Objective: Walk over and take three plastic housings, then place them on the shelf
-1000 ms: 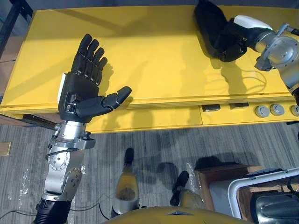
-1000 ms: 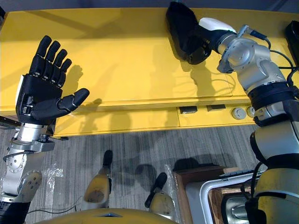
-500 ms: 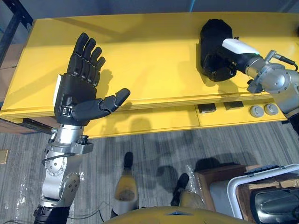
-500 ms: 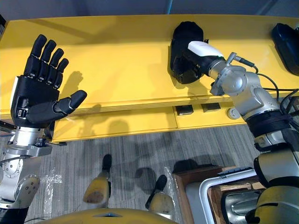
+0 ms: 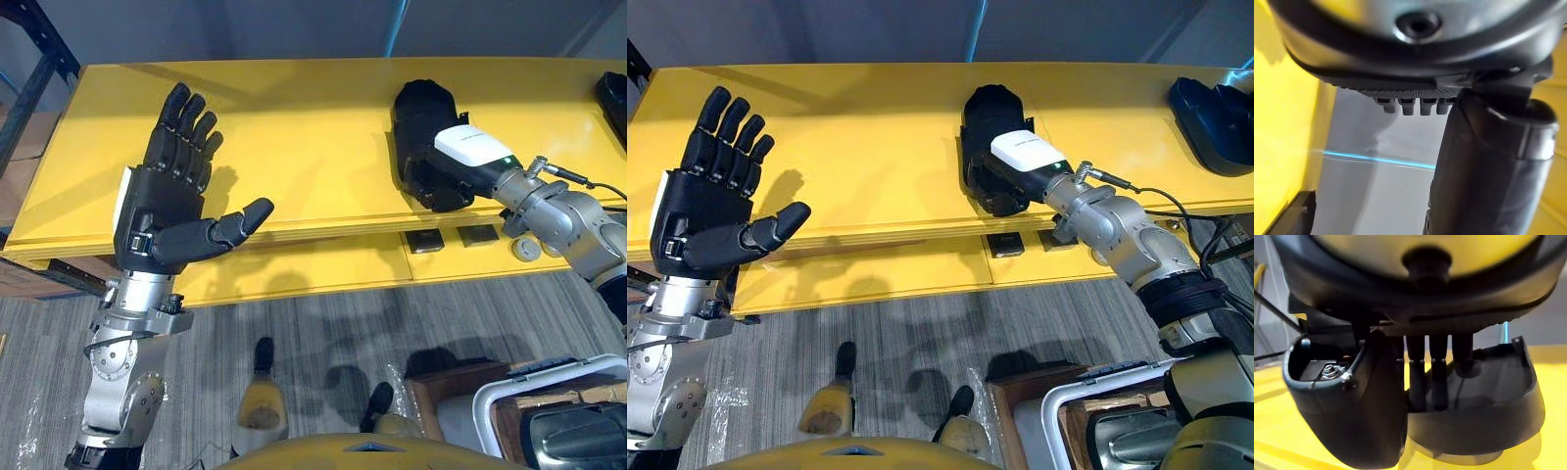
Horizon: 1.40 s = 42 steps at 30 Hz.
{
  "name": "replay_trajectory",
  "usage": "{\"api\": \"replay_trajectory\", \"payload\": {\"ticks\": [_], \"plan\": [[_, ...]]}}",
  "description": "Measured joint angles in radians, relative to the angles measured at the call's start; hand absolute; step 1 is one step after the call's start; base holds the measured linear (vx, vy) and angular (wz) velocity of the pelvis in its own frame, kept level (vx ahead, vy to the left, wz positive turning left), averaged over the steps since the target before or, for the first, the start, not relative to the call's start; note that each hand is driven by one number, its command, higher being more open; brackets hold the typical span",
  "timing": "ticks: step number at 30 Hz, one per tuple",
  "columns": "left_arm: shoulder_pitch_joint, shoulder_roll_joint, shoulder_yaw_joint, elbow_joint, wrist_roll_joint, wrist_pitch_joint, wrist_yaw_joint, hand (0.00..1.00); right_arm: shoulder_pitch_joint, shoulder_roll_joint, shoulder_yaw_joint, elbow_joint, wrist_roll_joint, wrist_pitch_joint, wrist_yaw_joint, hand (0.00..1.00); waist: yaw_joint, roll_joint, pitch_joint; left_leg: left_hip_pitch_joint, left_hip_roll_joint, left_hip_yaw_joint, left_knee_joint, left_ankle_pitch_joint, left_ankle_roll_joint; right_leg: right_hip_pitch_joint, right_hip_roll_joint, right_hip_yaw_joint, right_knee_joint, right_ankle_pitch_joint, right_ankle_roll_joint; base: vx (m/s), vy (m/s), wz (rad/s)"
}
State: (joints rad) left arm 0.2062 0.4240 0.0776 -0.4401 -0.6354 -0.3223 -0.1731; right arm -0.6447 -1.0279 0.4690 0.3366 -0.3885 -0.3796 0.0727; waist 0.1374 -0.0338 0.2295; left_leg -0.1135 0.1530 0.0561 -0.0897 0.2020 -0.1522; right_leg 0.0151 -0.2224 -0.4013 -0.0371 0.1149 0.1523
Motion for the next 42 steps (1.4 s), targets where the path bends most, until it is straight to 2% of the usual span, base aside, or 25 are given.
{"api": "replay_trajectory", "payload": {"ticks": [6, 9, 13, 21, 25, 35, 36, 42], "plan": [[-0.001, 0.013, 0.000, 0.003, 0.000, -0.005, 0.001, 1.00, -0.003, -0.020, 0.018, 0.008, -0.009, -0.020, -0.087, 0.00, 0.012, 0.002, -0.002, -0.032, -0.003, -0.012, 0.000, 0.004, 0.003, -0.023, -0.001, -0.007, -0.001, -0.001, 0.003, -0.01, -0.008, 0.05], [-0.004, 0.016, 0.008, 0.005, 0.000, -0.006, 0.003, 1.00, -0.060, -0.034, 0.061, 0.058, -0.022, -0.040, -0.122, 0.00, 0.020, 0.003, -0.003, -0.045, -0.005, -0.022, 0.000, 0.007, 0.005, -0.031, 0.000, -0.012, -0.001, 0.002, 0.001, 0.00, -0.013, 0.07], [-0.006, 0.016, 0.009, 0.013, -0.001, -0.027, 0.005, 1.00, -0.133, -0.034, 0.103, 0.142, -0.031, -0.038, -0.169, 0.00, 0.027, 0.012, 0.002, -0.060, -0.009, -0.039, 0.000, 0.015, 0.011, -0.033, -0.001, -0.032, -0.001, 0.001, -0.001, 0.00, -0.012, 0.14], [-0.014, 0.016, 0.019, 0.014, -0.066, -0.089, -0.002, 1.00, -0.240, -0.035, 0.144, 0.199, -0.031, -0.040, -0.208, 0.00, 0.028, 0.055, 0.029, -0.080, -0.011, -0.050, 0.000, 0.016, 0.007, -0.048, -0.002, -0.039, 0.003, 0.000, -0.001, -0.01, -0.002, 0.03], [-0.024, 0.016, 0.018, 0.014, -0.066, -0.089, -0.001, 1.00, -0.248, -0.040, 0.144, 0.200, -0.031, -0.050, -0.211, 0.00, 0.022, 0.054, 0.034, -0.081, -0.011, -0.049, 0.000, 0.020, 0.012, -0.050, -0.002, -0.038, 0.002, 0.000, -0.001, 0.00, 0.000, 0.00], [-0.044, 0.020, 0.017, 0.013, -0.066, -0.090, 0.000, 1.00, -0.221, -0.107, 0.131, 0.126, -0.078, -0.120, -0.262, 0.00, 0.019, 0.048, 0.075, -0.073, -0.010, -0.040, 0.000, 0.021, 0.012, -0.052, -0.004, -0.032, 0.012, 0.000, -0.001, 0.00, -0.002, -0.01], [-0.043, 0.023, 0.017, 0.013, -0.066, -0.090, 0.000, 1.00, -0.209, -0.113, 0.125, 0.111, -0.078, -0.124, -0.262, 1.00, 0.019, 0.048, 0.075, -0.072, -0.009, -0.039, 0.000, 0.021, 0.012, -0.054, -0.004, -0.031, 0.016, -0.001, -0.001, 0.00, 0.000, 0.00], [-0.044, 0.028, 0.016, 0.013, -0.066, -0.091, -0.003, 1.00, -0.142, -0.116, 0.091, 0.069, -0.078, -0.127, -0.263, 1.00, 0.012, 0.045, 0.076, -0.069, -0.007, -0.029, 0.000, 0.021, 0.011, -0.060, -0.004, -0.019, 0.018, -0.003, -0.004, -0.02, -0.010, -0.05]]}}
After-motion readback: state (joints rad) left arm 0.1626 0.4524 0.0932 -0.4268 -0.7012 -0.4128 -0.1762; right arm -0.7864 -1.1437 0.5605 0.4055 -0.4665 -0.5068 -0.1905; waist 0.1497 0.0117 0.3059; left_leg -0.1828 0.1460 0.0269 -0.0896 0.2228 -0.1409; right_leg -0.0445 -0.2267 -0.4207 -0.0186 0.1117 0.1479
